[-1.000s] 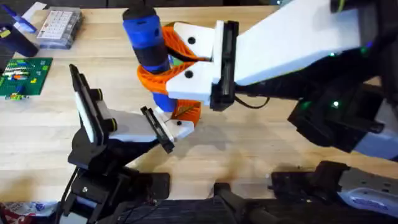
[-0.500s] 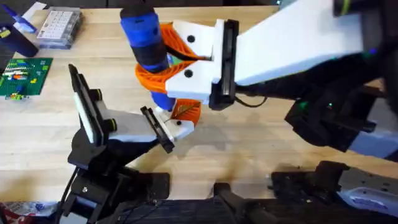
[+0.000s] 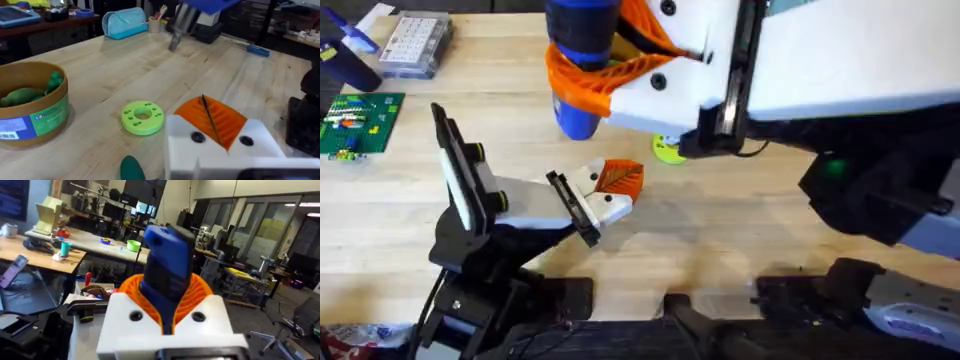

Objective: Pick up the gripper from the table and insert it into the empty holder that is missing its gripper. Then pick up a screw, insert it into the mounting hole, and use the screwdriver to tighten it. Finally, clean up the table by picking up the vegetable and placing it into the bucket.

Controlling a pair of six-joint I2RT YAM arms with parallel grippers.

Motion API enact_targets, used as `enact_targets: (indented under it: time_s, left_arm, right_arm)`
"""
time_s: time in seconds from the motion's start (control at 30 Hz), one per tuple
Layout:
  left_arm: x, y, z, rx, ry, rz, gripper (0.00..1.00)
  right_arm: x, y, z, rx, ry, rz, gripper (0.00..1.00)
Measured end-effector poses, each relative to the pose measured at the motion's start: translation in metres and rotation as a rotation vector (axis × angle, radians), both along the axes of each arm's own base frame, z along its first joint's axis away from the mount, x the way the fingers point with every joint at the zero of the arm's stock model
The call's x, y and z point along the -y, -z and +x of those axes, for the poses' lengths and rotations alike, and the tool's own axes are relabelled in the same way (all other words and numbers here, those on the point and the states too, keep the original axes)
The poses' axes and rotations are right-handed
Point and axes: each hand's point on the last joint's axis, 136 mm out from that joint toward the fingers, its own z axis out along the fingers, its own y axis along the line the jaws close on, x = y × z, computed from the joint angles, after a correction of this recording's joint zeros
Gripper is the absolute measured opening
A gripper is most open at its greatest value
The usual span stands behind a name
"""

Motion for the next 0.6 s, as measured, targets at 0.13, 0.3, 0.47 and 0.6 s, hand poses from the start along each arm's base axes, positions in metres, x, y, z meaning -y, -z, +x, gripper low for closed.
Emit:
enact_targets:
  time_s: [0.13, 0.3, 0.47, 0.6]
  left_arm:
    - [0.000, 0.000, 0.000, 0.000, 0.000, 0.000, 0.014]
    - [0.000, 0.000, 0.000, 0.000, 0.000, 0.000, 0.014]
    - [0.000, 0.000, 0.000, 0.001, 0.000, 0.000, 0.014]
    - [0.000, 0.000, 0.000, 0.000, 0.000, 0.000, 0.014]
  right_arm:
    - [0.002, 0.010, 0.012, -0.033, 0.030, -0.037, 0.060]
    - [0.014, 0.031, 0.045, -0.102, 0.118, -0.108, 0.059]
    - [0.025, 0.049, 0.067, -0.165, 0.183, -0.162, 0.060]
    - [0.030, 0.060, 0.077, -0.201, 0.210, -0.193, 0.060]
